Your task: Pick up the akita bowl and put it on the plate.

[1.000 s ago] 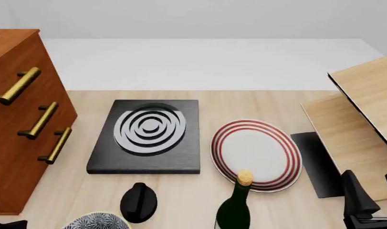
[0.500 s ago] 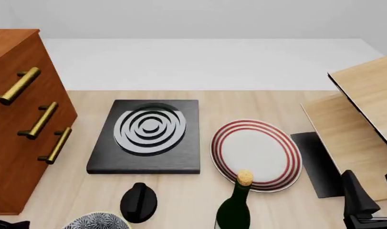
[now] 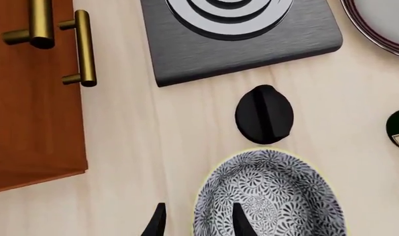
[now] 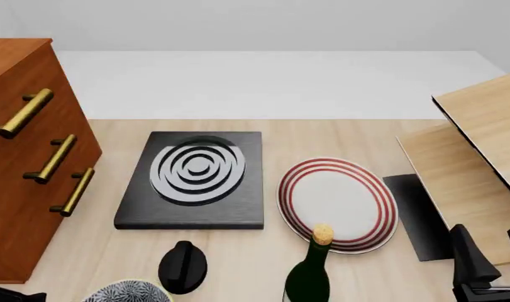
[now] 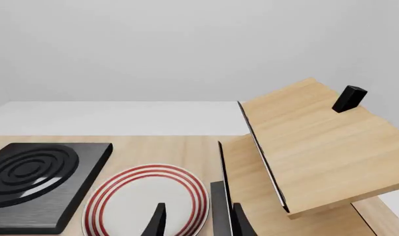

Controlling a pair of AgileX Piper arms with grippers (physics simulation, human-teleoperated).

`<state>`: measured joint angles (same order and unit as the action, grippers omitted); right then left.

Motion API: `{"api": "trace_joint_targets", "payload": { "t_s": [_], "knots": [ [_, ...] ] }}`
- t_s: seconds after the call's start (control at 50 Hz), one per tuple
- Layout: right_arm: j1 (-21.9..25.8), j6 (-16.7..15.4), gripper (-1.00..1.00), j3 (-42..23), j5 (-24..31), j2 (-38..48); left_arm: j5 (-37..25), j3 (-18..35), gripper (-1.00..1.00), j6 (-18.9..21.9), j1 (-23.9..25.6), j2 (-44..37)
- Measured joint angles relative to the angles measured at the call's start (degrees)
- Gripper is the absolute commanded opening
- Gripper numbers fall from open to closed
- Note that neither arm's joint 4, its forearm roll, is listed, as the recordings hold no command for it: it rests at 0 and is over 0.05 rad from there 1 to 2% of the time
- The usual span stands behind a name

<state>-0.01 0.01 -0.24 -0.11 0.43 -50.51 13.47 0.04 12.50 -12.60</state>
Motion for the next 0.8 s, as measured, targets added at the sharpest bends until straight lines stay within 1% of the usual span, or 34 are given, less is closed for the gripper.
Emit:
{"api": "trace_joint_targets", "payload": {
  "t_s": [0.48,0.8],
  "knots": [
    [0.0,0.0,1.0,0.0,0.0,0.0,2.8,-2.4,1.0,0.2,0.1,-1.3],
    [0.0,0.0,1.0,0.0,0.0,0.0,6.8,-4.4,1.0,0.4,0.0,-3.7]
  ]
}}
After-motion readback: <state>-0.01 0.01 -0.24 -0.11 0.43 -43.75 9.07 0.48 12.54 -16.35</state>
